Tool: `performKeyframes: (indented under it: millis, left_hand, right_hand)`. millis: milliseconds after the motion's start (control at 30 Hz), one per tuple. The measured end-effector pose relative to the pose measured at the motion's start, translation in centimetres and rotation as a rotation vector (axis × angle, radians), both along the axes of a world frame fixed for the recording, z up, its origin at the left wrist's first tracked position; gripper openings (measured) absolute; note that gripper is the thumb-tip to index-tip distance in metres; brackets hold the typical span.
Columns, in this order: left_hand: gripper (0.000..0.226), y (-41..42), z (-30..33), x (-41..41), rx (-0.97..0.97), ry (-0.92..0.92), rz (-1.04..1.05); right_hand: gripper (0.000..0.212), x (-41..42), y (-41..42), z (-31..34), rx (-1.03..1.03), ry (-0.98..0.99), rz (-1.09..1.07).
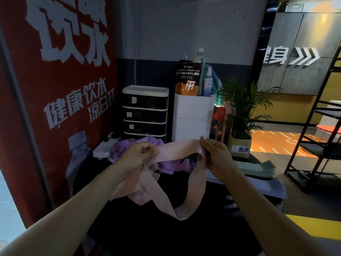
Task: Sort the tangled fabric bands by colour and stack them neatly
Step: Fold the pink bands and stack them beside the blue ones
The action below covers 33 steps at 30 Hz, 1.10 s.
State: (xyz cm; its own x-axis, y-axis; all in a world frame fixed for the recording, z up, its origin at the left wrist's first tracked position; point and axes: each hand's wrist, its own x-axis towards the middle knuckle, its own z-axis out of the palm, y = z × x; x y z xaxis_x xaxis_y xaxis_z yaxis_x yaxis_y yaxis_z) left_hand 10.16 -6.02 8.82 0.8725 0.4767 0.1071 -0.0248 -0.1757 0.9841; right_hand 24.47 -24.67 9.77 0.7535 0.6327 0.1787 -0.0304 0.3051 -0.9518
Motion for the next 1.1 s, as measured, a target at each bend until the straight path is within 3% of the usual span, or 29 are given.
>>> performKeyframes:
  millis: [133,267,333,467,600,700,800,933,1100]
  left_hand:
    - [0.006,0.4,-0.1,0.0,0.087,0.023,0.051]
    - [0.009,0.6,0.1,0.1,0.037,-0.037,0.119]
    - [0.008,0.5,0.4,0.0,0.032,-0.042,0.145]
    - [0.013,-0.3,1.0,0.3,0.027,-0.045,0.173]
    - [0.015,-1.8,1.6,1.5,0.003,-0.010,0.188]
    - [0.018,-2.8,2.0,2.6,0.018,0.013,0.185]
    - [0.016,-3.7,2.5,3.2,0.009,0.012,0.181]
    - [0.012,-4.5,3.1,3.6,0.015,-0.007,0.197]
    - [0.012,-4.1,3.4,3.2,-0.092,0.032,-0.018]
  right_hand:
    - [0.028,-0.3,-0.1,0.1,0.017,0.010,-0.001]
    - [0.024,-0.9,-0.3,0.2,-0.029,-0.044,0.034]
    - [0.020,-0.7,-0.2,0.0,-0.158,-0.179,-0.024]
    - [0.008,0.2,0.4,-0.9,-0.534,-0.641,-0.271]
    - [0.011,-1.6,1.3,-1.1,-0.512,-0.809,-0.248]
    - [0.013,-4.0,2.1,-0.7,-0.541,-0.915,-0.064]
    - [0.023,-4.9,2.9,-1.1,-0.569,-0.875,0.040]
    - [0.015,-5.0,3.3,-1.5,-0.557,-0.867,0.029]
    - [0.004,-4.0,2.3,-1.1,-0.368,-0.735,-0.018]
